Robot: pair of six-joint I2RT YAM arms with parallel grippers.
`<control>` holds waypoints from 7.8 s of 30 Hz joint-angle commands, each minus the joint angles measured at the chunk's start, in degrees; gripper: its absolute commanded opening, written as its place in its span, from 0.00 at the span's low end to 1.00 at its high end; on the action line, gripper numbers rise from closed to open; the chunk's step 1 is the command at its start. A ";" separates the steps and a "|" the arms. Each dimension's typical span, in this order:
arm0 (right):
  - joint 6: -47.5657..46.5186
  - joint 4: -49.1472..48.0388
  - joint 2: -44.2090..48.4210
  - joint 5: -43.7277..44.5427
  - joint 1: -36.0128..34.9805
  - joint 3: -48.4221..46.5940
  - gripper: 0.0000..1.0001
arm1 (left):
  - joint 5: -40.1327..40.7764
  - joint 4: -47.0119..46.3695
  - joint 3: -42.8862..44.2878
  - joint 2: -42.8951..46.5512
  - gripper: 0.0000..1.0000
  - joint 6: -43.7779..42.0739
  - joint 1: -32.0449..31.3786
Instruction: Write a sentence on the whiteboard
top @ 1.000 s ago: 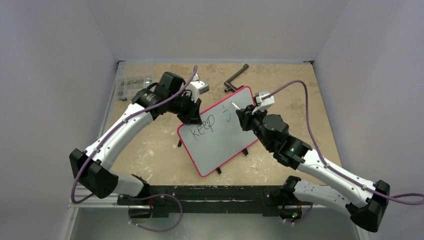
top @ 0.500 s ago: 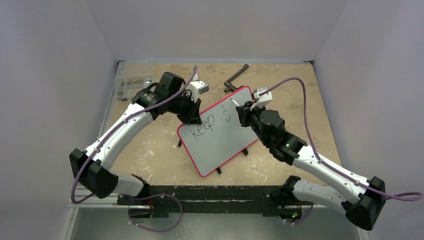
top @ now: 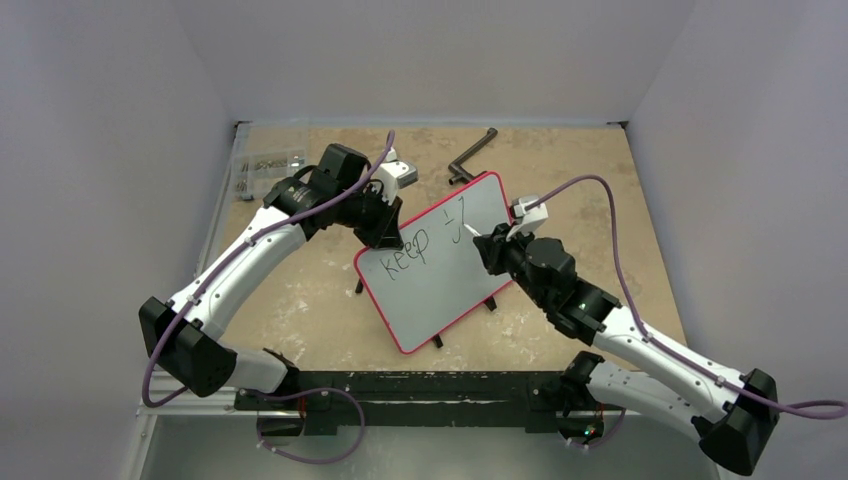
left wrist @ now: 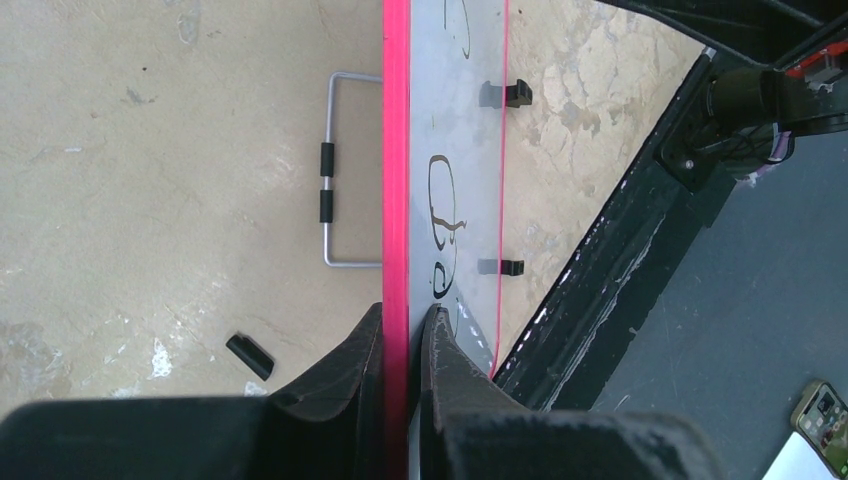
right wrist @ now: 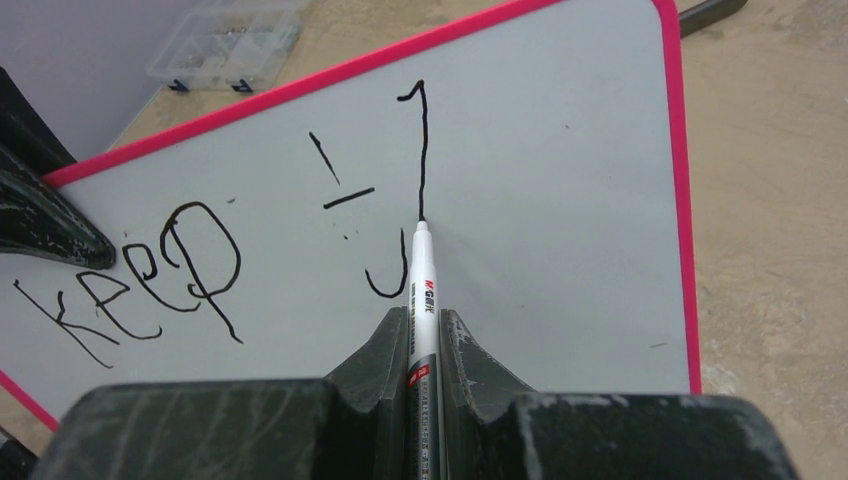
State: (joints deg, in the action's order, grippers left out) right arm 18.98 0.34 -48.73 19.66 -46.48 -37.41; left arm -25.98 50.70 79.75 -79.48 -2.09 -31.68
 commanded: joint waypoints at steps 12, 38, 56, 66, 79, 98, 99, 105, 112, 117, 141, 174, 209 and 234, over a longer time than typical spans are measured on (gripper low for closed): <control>5.28 5.73 2.68 -5.35 0.16 2.86 0.00 | 15.74 3.54 -1.70 -0.63 0.00 -8.12 0.00; -3.54 1.69 -5.10 2.91 1.06 -8.21 0.00 | 15.69 3.61 -1.87 -0.44 0.00 -8.22 0.00; -1.30 3.94 -1.15 -0.73 3.15 -3.45 0.00 | 16.15 3.53 -1.96 -0.15 0.00 -8.20 -0.05; 1.09 6.22 1.83 -2.93 3.19 -0.56 0.00 | 16.05 3.49 -1.96 -0.06 0.00 -8.25 0.03; -1.62 6.57 3.54 2.00 3.17 -6.94 0.00 | 16.13 3.38 -1.96 -0.11 0.00 -8.11 0.02; -2.96 0.58 -1.20 2.98 5.50 -5.01 0.00 | 16.56 3.31 -2.14 -0.32 0.00 -8.03 0.03; -2.98 0.47 -1.19 3.01 5.68 -4.65 0.00 | 16.54 3.34 -2.14 -0.43 0.00 -8.08 0.00; -2.66 -0.04 -1.25 1.79 6.39 -2.99 0.00 | 16.47 3.32 -2.14 -0.43 0.00 -8.01 0.03; -3.02 -0.05 -1.37 2.69 7.12 -2.14 0.00 | 16.37 3.31 -2.13 -0.48 0.00 -8.03 0.01; -3.34 -0.03 -1.98 3.62 7.99 -2.73 0.00 | 16.31 3.29 -2.09 -0.59 0.00 -8.04 -0.01; -2.02 -2.94 -4.87 -4.89 9.57 -5.20 0.00 | 16.57 3.30 -2.14 -0.76 0.00 -8.11 0.00; -0.84 4.62 -1.45 6.33 9.56 -3.93 0.00 | 16.20 3.27 -2.23 -0.78 0.00 -7.85 -0.03; -0.04 6.12 7.47 -30.91 9.61 -8.48 0.00 | 14.40 2.59 -1.32 -2.06 0.00 -5.00 0.01; -0.48 -3.63 3.17 -42.71 -0.41 3.59 0.00 | 21.73 2.86 -4.16 -1.37 0.00 -3.26 -0.04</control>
State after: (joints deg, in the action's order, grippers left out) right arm 20.58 1.56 -43.27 -26.15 -45.80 -32.86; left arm -24.38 49.87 79.00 -79.09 -0.10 -31.94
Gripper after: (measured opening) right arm 0.093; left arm 0.089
